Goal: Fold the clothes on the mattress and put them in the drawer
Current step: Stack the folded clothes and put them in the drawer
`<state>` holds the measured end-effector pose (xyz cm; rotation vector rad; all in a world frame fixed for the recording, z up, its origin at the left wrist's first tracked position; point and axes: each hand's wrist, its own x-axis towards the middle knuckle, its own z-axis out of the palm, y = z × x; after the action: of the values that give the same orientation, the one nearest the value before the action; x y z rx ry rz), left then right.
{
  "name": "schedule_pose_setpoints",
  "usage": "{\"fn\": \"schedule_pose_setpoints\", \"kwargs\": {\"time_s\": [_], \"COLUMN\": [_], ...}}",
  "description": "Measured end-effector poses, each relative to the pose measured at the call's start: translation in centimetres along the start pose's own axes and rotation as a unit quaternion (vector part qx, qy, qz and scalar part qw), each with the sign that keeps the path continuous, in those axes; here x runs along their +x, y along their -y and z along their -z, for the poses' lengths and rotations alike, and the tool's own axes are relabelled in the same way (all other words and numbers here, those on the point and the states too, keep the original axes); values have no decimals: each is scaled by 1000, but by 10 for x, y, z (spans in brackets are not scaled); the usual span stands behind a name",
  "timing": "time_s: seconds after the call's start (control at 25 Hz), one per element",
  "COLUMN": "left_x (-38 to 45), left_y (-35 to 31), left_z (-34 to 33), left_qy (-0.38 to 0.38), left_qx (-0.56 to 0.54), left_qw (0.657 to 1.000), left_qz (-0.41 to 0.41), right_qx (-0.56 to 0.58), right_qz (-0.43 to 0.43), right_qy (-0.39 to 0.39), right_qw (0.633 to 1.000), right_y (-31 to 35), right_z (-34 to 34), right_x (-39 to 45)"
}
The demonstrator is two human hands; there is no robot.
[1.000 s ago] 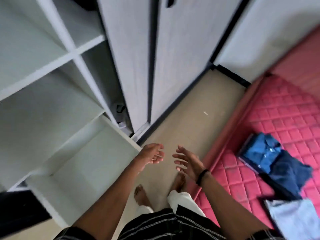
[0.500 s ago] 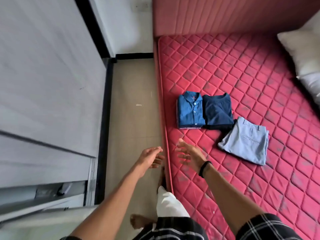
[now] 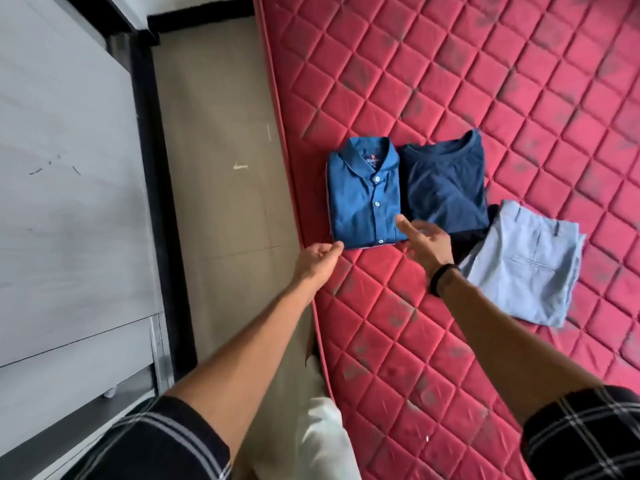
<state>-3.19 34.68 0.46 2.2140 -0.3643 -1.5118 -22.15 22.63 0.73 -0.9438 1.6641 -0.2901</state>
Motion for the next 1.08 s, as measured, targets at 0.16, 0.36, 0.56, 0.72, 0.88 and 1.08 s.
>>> {"fn": "schedule_pose_setpoints", "kwargs": {"time_s": [0.16,0.36,0.56,0.72,0.88,1.08], "left_x": [90,171,192,207,189,140], "left_y": [-14,-6,-11,-13,-11,10], "left_z": [-15,-49,-63,-54,-30,5], "left_qy": [-26,-21,-27,14,116,202], "left_qx": [48,-36,-60,-80,-144,-188], "left_qw": [998,999,997,995,979,955], "left_qz": [29,31,41,65,85,107], "right_qx": [-115,-174,-269,-323,-277,-89], "right_qz": [72,37,16,7,6,-59], "right_qy": [-1,57,95,69,90,187], "right_qw": [991,982,958,944,957,977], "right_y": [18,-1,8,13,4,-23], "right_z": [-32,-56,-57,-62,-68,-86], "right_x": [101,172,197,200,182,129]}}
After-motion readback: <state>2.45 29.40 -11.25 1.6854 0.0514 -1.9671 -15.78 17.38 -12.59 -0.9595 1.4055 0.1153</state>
